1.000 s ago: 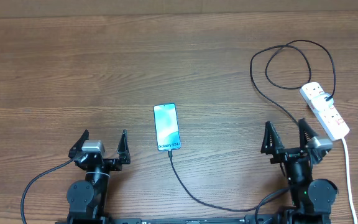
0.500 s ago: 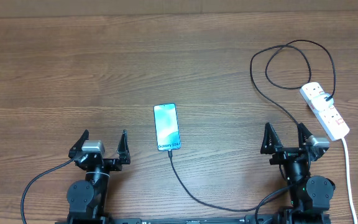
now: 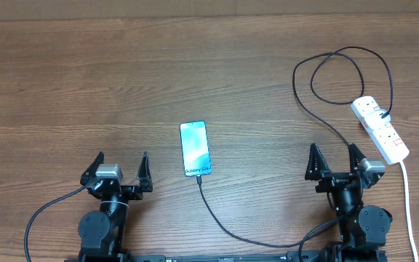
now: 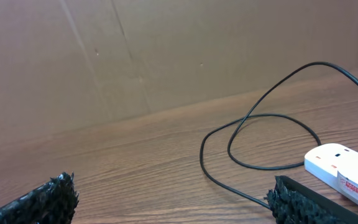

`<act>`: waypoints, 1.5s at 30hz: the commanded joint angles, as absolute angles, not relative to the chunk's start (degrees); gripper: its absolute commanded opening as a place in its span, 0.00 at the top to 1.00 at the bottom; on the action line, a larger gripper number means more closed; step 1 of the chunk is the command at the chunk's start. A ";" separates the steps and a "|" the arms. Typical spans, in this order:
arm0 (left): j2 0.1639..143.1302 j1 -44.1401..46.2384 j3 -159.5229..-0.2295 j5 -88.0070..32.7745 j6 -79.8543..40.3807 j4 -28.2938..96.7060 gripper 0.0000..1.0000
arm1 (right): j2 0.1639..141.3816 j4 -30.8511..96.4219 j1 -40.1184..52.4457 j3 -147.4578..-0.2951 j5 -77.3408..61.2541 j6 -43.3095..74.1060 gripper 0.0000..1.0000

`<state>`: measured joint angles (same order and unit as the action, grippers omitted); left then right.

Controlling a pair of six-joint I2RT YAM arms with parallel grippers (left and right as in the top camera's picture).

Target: Plug charger to phone and switch on socket

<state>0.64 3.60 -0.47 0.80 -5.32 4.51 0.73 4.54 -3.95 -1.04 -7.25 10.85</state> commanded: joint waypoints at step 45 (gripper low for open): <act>0.27 -2.59 -0.27 0.23 -3.81 4.45 0.01 | 0.14 4.21 -4.95 -0.45 -6.92 10.44 0.00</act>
<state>0.64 -2.31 -0.47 0.62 -5.32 4.51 0.73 4.51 -4.84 -1.04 -7.20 10.68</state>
